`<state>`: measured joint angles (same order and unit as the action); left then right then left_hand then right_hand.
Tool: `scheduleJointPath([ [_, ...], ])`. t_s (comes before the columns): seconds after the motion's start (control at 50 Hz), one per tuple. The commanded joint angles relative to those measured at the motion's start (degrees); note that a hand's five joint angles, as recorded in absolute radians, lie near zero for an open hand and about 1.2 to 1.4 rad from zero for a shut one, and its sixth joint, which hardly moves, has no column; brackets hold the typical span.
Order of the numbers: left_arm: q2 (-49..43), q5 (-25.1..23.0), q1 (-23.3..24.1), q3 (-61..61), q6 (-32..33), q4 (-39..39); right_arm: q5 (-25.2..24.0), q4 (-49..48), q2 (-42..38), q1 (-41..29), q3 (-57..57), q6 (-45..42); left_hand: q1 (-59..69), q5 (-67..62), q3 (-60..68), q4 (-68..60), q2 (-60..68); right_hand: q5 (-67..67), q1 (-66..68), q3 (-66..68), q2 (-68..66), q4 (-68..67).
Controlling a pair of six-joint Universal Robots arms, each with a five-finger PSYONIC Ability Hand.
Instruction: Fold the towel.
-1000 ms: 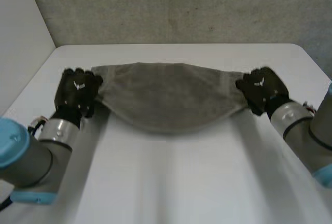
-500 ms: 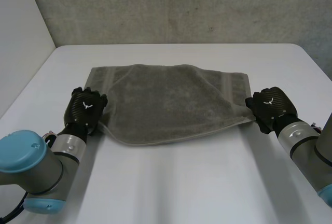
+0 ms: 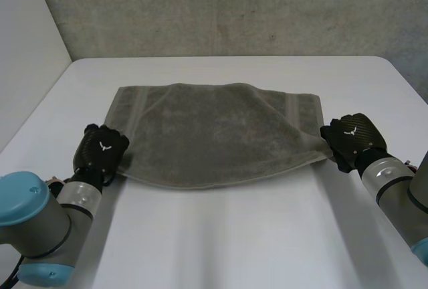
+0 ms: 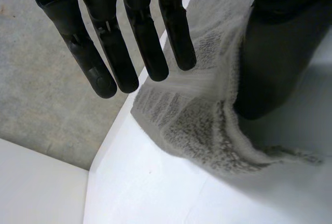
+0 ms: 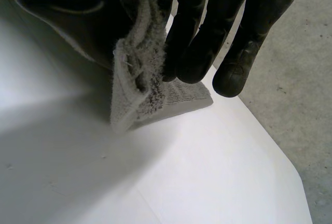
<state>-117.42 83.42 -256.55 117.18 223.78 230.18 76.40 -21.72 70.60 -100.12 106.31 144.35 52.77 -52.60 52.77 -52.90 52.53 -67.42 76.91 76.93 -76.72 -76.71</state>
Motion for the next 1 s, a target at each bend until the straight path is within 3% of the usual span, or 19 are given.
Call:
scheduleJointPath([
  [0.02,1.6,-3.0,0.9,1.0,-0.3,-0.2,0.1,0.0,0.0,-0.2,0.0,0.0,21.4,-11.5,21.4,-21.2,21.6,-2.6,3.1,3.1,-3.3,-3.3],
  [0.04,2.2,-4.3,0.8,1.3,-0.3,-0.3,0.1,0.0,0.0,-0.1,0.0,0.0,27.2,-17.3,27.2,-27.0,27.4,-2.6,3.1,3.1,-3.3,-3.3],
  [0.18,4.9,-5.9,-0.1,1.4,0.3,-3.4,0.3,1.6,1.2,0.5,-1.3,-0.1,27.2,-17.4,27.2,-27.1,27.5,-2.6,3.1,3.1,-3.3,-3.3],
  [0.48,26.8,-6.8,-4.7,3.7,-0.4,-30.0,-4.3,32.0,16.7,5.8,-8.1,-3.2,27.2,-17.4,27.2,-27.1,27.5,-2.6,3.1,3.1,-3.3,-3.3],
  [0.62,38.7,-8.0,-7.2,5.9,-0.8,-35.6,-7.6,40.5,24.6,9.1,-7.5,-10.1,27.2,-17.4,27.2,-27.1,27.5,-2.6,3.1,3.1,-3.3,-3.3],
  [0.7,43.3,-11.2,-9.7,5.9,-2.6,-38.4,-10.5,43.6,26.6,10.6,-7.8,-12.9,27.2,-17.4,27.2,-27.1,27.5,-2.6,3.1,3.1,-3.3,-3.3],
  [0.82,42.8,-14.4,-11.0,5.3,-5.1,-38.3,-12.3,42.7,23.5,10.9,-9.4,-13.7,27.2,-17.4,27.2,-27.1,27.5,-2.6,3.1,3.1,-3.3,-3.3],
  [1.0,20.0,-14.9,-7.6,-5.1,-7.9,-33.6,-11.0,36.0,7.7,9.1,-16.9,-16.0,27.2,-17.4,27.2,-27.1,27.5,-2.6,3.1,3.1,-3.3,-3.3],
])
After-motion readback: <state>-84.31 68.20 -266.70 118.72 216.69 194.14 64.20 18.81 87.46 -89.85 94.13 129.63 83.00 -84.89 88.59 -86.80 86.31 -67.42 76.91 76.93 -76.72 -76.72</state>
